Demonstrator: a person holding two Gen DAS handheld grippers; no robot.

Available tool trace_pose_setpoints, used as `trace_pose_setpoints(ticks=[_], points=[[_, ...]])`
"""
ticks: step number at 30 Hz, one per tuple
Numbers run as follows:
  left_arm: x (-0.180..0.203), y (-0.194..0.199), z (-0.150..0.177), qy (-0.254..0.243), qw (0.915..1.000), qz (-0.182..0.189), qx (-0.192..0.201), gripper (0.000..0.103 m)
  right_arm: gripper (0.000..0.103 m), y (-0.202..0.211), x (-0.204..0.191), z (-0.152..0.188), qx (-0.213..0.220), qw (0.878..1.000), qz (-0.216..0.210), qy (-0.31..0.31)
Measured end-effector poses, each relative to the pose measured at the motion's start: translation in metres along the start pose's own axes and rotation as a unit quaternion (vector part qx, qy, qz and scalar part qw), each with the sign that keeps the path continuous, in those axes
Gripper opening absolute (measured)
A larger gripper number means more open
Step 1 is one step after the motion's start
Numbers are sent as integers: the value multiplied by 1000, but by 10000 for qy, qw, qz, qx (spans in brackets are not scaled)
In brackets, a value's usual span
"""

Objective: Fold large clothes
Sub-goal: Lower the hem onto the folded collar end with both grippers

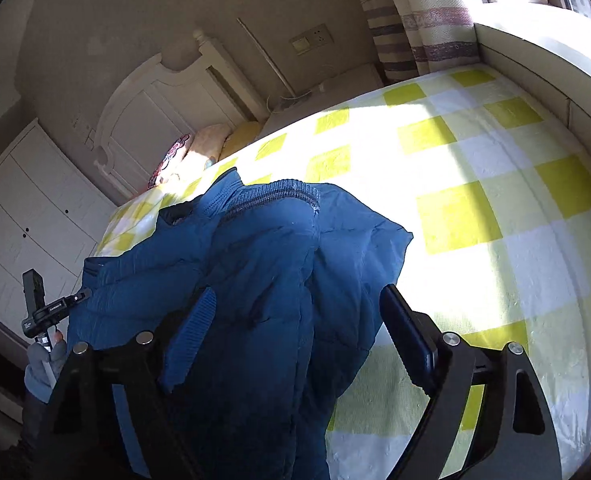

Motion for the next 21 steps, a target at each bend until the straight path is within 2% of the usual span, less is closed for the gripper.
trace_pose_setpoints(ticks=[3, 5, 6, 7, 8, 9, 11, 13, 16, 18, 19, 21], points=[[1, -4, -6, 142, 9998, 98, -35, 37, 73, -2, -18, -6, 119, 9993, -14, 354], [5, -13, -7, 151, 9997, 99, -152, 41, 48, 0, -37, -7, 103, 9959, 176, 881], [7, -19, -5, 127, 9997, 69, -209, 35, 21, 3, -45, -6, 107, 9924, 380, 1168], [10, -20, -1, 11, 9998, 34, -197, 25, 13, 6, -53, -5, 116, 9877, 631, 1427], [17, -18, 4, -127, 9998, 41, -153, 12, 10, 13, -64, -4, 185, 9815, 899, 1678], [24, -7, 7, -191, 9998, 15, 10, 7, 8, 24, -76, -4, 321, 9754, 1089, 1888], [43, 29, 7, -287, 9985, 200, 428, 6, 7, 55, -102, -14, 757, 9680, 1170, 2088], [68, 72, -7, -458, 9942, 430, 867, 6, 6, 85, -123, -36, 1140, 9617, 1177, 2198], [100, 109, -46, -587, 9882, 333, 1374, 6, 6, 106, -137, -84, 1437, 9555, 1367, 2185], [111, 103, -71, -610, 9861, -78, 1547, 7, 6, 100, -130, -113, 1445, 9557, 1606, 2001], [112, 92, -80, -584, 9865, -252, 1508, 7, 6, 90, -122, -123, 1367, 9580, 1678, 1882], [101, 53, -86, -382, 9912, -452, 1181, 7, 6, 56, -98, -127, 1058, 9685, 1671, 1516]])
Point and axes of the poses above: each gripper's, at about its wrist camera, not at the fingertips, and y roughly against the way its jaws point, x to its right, z to its underside, the point moved 4 cm from there along -y, roughly the way its jaws point, and after that the axes turned 12 degrees about y, right-handed, at the moved point
